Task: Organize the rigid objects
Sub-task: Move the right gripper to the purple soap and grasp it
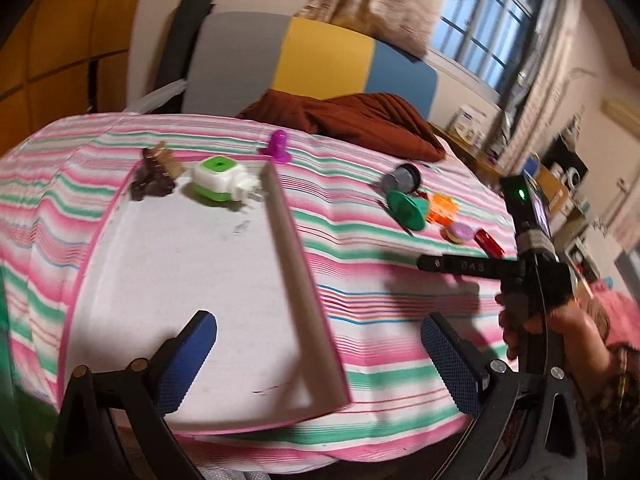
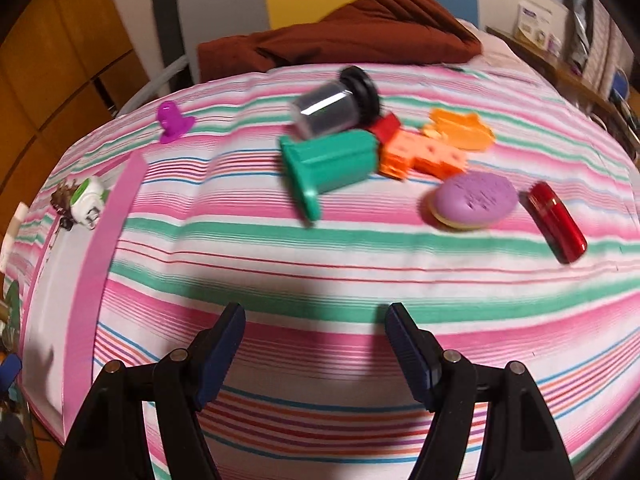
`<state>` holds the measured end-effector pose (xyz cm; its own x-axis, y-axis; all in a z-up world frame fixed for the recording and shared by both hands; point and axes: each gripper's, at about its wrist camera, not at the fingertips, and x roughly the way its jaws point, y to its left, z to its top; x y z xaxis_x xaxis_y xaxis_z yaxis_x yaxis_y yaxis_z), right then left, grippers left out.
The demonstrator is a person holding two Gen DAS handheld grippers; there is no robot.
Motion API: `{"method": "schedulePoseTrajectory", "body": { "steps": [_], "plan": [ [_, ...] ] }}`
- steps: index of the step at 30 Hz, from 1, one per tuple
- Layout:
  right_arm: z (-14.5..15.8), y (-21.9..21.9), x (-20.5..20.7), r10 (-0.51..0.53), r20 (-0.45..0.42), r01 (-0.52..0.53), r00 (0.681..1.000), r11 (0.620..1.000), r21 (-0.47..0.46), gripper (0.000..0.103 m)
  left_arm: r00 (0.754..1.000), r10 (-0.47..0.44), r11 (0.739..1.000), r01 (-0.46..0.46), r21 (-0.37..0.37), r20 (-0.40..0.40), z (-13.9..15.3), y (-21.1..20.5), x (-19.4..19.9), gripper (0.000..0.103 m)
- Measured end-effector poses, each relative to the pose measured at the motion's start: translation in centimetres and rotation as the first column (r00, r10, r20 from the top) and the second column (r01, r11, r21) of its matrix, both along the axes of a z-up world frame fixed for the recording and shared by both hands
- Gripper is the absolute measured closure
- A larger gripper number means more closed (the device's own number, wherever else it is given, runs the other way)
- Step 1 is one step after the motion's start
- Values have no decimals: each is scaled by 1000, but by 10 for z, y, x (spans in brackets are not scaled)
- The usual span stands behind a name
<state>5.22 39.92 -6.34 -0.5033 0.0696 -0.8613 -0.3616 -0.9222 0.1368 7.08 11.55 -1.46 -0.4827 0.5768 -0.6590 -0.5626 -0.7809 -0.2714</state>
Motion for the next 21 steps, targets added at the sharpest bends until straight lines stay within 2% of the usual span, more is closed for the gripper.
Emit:
{"method": "schedulePoseTrajectory", "body": {
  "steps": [5,9,13,16,21],
  "plan": [
    [1,18,2,-53,42,53,998,999,1,29,998,-62,997,61,-40,-24,1,17,9,0],
    [2,51,6,-139,83,140,987,990,-13,29,994,-97,994,94,-60,-48,3,26,18,0],
    [6,96,7,-230,88,237,969,968,-79,29,992,-109,992,105,-68,-57,3,30,22,0],
    [12,127,4,-282,57,287,958,948,-136,29,991,-116,991,111,-76,-61,4,34,23,0],
    [10,151,-5,-338,17,331,941,910,-250,29,990,-125,989,119,-93,-65,3,39,24,0]
  ]
}}
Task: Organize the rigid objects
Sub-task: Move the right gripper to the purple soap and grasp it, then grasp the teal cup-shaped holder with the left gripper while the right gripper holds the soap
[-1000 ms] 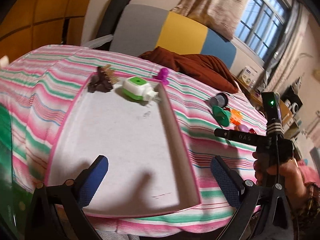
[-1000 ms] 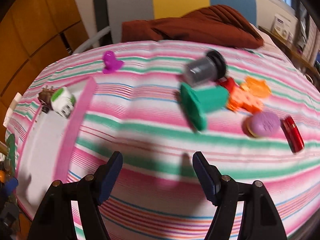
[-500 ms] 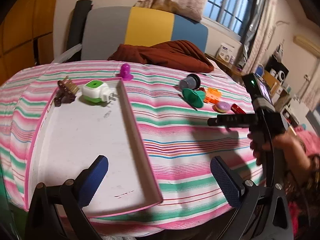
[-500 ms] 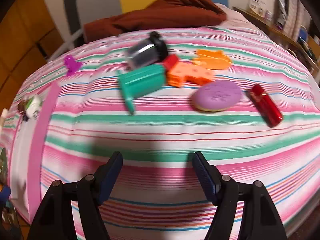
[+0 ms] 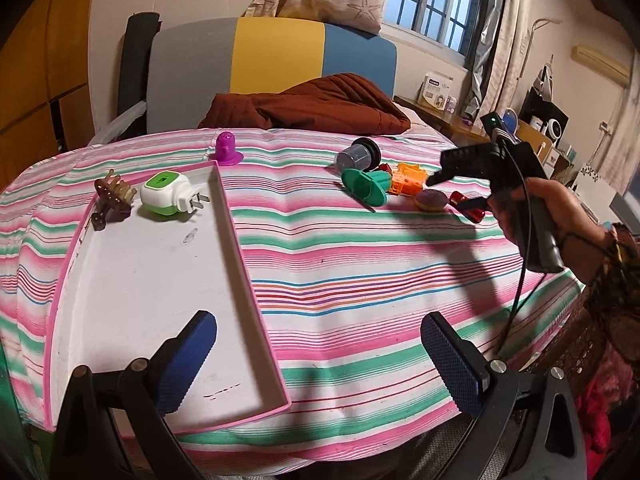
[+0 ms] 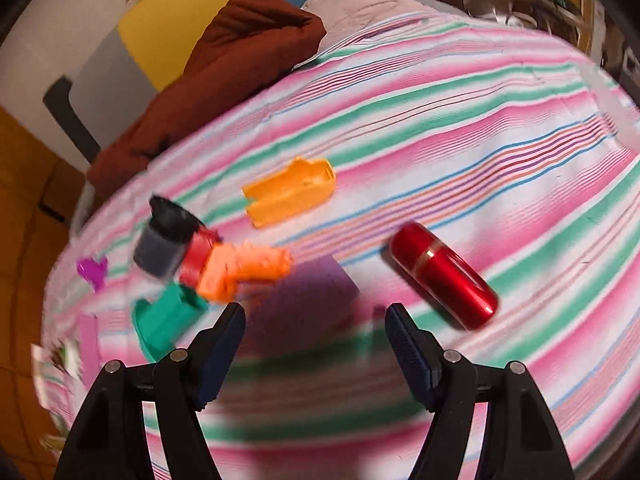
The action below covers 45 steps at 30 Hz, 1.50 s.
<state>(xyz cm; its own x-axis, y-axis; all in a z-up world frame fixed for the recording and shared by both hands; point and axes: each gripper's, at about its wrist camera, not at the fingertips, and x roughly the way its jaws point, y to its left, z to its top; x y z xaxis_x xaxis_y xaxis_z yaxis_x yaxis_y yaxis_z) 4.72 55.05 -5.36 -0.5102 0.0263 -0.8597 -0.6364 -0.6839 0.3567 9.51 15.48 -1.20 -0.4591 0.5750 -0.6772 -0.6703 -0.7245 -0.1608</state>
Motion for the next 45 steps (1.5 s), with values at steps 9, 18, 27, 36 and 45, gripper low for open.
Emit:
{"method": "schedulePoseTrajectory", "body": {
  "steps": [9,18,27,36,45],
  "plan": [
    [-8,-10,-23,73,78,-79,994,994,72,29,1000,-2,1000,2,-15,1,-3,14,-2,0],
    [6,10,8,-55,54,50,997,994,93,30,1000,8,1000,-8,-16,8,-7,19,-3,0],
    [-5,2,-15,30,56,-32,998,999,23,51,1000,-1,1000,1,-23,12,-8,31,-2,0],
    [-7,0,-9,32,101,-38,994,998,54,60,1000,-27,999,27,-26,-15,1,52,-3,0],
    [-8,2,-2,36,117,-42,993,998,44,60,996,-55,995,48,-83,-77,10,113,-31,0]
  ]
}}
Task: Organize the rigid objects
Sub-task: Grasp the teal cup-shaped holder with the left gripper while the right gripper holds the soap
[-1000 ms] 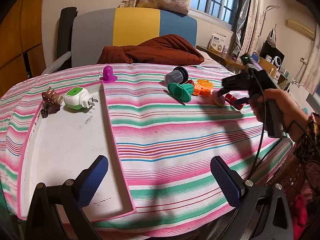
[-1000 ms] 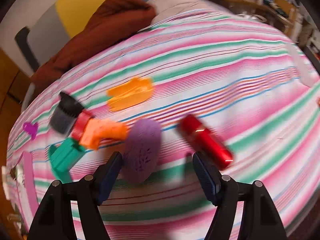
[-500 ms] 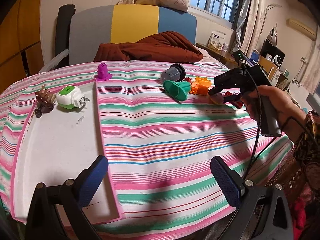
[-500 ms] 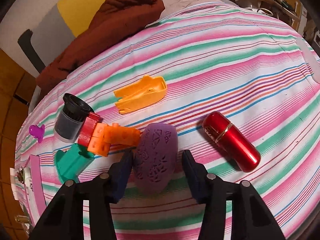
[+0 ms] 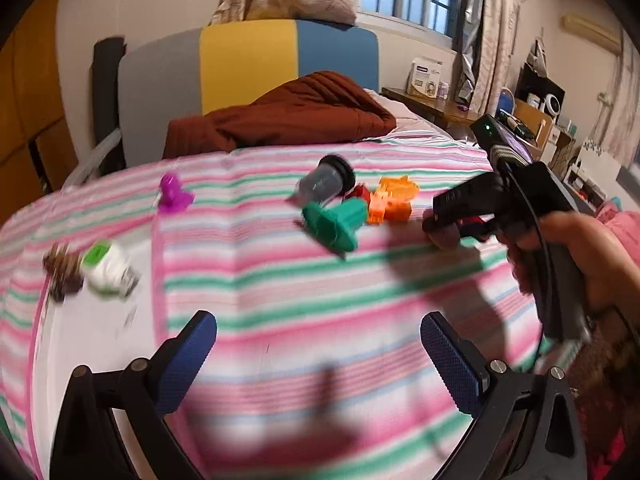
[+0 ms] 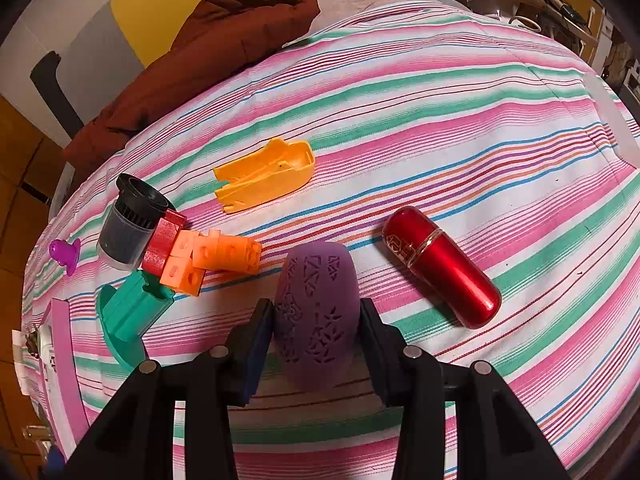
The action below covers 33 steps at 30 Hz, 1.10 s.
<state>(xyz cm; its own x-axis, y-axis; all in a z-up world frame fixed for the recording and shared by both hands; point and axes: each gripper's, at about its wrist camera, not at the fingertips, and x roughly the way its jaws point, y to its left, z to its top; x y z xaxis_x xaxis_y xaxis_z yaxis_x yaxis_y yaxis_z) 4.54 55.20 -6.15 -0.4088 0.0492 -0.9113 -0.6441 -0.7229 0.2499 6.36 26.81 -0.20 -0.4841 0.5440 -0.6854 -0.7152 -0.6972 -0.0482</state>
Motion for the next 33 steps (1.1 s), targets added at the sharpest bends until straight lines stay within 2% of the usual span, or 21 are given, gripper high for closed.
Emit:
{"method": "schedulePoseTrajectory", "body": {
  "steps": [8,11,15,19,22,28,33],
  "plan": [
    [-1,0,-2,6,12,-6,1000,1000,-2,60,999,32,994,-35,-103,-38,-8,67,-51,0],
    [-1,2,-1,2,8,-2,1000,1000,-13,60,996,83,984,-88,-157,-43,-15,85,-77,0],
    [-1,4,-1,-4,4,5,1000,1000,-26,60,984,175,968,-175,-180,-12,-25,96,-115,0],
    [-1,5,-3,-7,3,7,1000,999,-32,60,964,245,961,-228,-155,100,-36,88,-141,0],
    [-1,5,-3,-6,4,6,1000,999,-31,60,959,248,966,-234,-114,139,-39,75,-141,0],
    [-2,6,-2,-5,4,5,1000,1000,-30,60,960,261,962,-249,-107,107,-42,50,-126,0],
    [-2,6,-2,-2,5,2,1000,1000,-24,60,951,275,956,-254,-149,144,-59,33,-125,0]
  ]
}}
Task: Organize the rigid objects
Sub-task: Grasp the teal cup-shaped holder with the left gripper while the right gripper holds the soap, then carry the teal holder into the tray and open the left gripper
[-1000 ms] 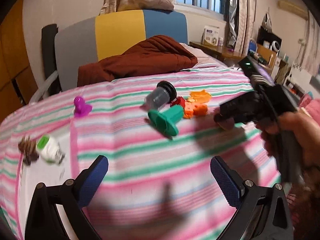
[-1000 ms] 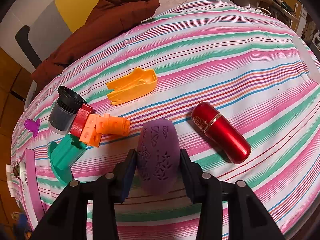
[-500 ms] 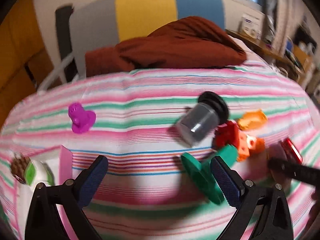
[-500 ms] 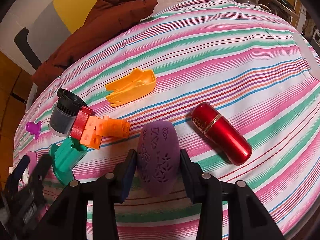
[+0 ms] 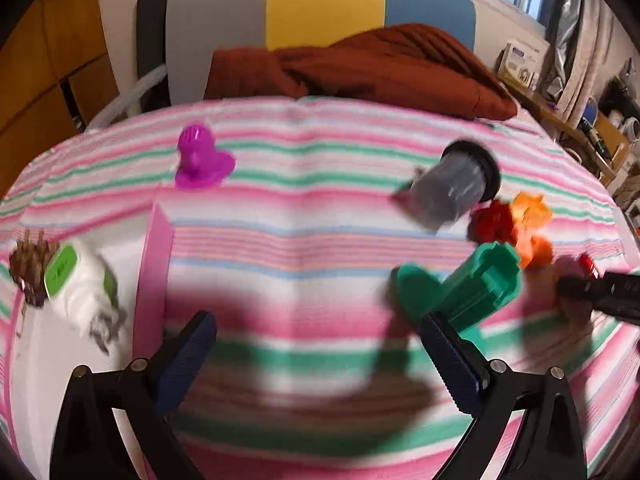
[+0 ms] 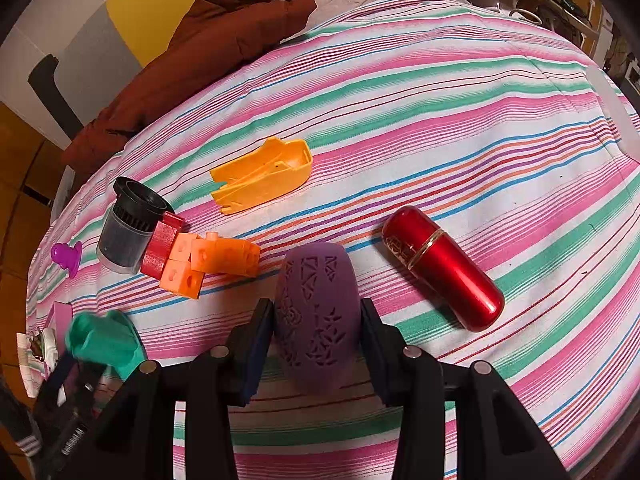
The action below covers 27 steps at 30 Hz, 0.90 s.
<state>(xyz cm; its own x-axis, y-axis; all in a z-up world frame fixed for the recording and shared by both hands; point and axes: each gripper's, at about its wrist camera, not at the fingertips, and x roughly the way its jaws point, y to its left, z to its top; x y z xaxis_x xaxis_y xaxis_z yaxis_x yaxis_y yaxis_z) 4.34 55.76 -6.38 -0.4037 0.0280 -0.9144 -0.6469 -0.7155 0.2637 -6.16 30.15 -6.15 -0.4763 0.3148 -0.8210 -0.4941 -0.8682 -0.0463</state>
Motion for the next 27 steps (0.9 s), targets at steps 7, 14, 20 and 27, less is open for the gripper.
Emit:
{"method": "schedulePoseTrajectory", "body": {
  "steps": [7,14,20,27],
  "plan": [
    [0,0,0,2,1,-2,1000,1000,5,60,999,-24,994,29,103,-46,5,-14,25,0],
    [0,1,3,-2,-5,2,1000,1000,-3,60,960,-160,987,163,-10,-230,19,32,47,0],
    [0,-1,2,8,-7,-8,1000,1000,14,60,959,-217,976,219,-7,-183,15,50,33,52],
    [0,-4,-2,24,7,-24,1000,999,37,60,960,-236,967,247,57,-149,3,39,41,72]
  ]
}}
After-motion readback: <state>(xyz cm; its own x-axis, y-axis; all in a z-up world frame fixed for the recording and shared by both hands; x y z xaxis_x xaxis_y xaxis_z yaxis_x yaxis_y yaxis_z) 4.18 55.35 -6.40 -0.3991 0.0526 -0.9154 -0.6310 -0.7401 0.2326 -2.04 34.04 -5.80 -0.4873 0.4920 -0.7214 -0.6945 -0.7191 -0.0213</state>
